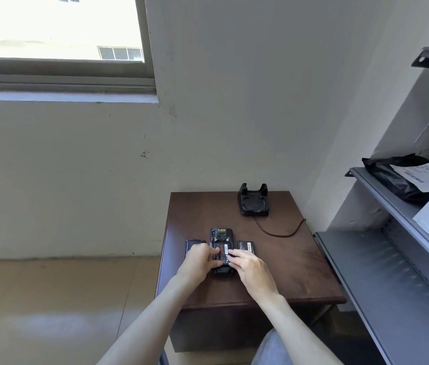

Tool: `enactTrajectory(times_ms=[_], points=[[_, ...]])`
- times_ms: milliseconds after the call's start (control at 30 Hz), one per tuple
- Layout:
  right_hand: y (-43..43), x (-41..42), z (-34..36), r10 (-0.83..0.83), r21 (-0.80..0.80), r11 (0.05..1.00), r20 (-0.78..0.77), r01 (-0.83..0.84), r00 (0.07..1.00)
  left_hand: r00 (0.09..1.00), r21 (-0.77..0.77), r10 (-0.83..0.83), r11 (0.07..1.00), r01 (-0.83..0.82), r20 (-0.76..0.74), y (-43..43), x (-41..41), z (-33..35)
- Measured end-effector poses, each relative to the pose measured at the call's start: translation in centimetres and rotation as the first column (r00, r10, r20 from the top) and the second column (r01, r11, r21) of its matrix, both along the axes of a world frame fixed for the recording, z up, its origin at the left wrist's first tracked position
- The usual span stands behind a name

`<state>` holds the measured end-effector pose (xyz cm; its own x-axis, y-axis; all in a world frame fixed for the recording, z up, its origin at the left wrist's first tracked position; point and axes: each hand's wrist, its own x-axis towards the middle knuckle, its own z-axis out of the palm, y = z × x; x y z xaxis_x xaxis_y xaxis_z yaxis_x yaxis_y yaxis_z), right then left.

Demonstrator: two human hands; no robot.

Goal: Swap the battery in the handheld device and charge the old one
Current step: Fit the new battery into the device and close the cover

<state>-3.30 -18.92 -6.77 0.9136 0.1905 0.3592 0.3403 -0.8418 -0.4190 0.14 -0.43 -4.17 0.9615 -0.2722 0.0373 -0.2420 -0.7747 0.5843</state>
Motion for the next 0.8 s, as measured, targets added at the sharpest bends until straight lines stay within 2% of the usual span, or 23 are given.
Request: enactTrajectory(times_ms=[167, 267, 633, 800], points=[[0.1, 0.1, 0.2, 0.016, -0.004, 1.000, 0.047, -0.016, 0.999, 0.986, 0.267, -0.086, 0.963, 0.046, 0.140, 0.3, -0.3, 0.4], [0.0, 0.1, 0.3, 0.026, -0.023, 0.999, 0.067, -0.025, 0.997, 0.982, 0.329, -0.107, 0.943, 0.050, 0.155, 0.3, 0.0, 0.5], [-0.1, 0.4, 1.0, 0.010, -0.088, 0.996, -0.080, -0.017, 0.997, 0.983, 0.339, -0.098, 0.940, 0.040, 0.157, 1.0, 0.1, 0.8], [0.1, 0.9, 2.5, 0.029, -0.115, 0.992, -0.123, -0.043, 0.992, 0.972, 0.192, -0.091, 0.980, 0.049, 0.218, 3.8, 0.5, 1.4]])
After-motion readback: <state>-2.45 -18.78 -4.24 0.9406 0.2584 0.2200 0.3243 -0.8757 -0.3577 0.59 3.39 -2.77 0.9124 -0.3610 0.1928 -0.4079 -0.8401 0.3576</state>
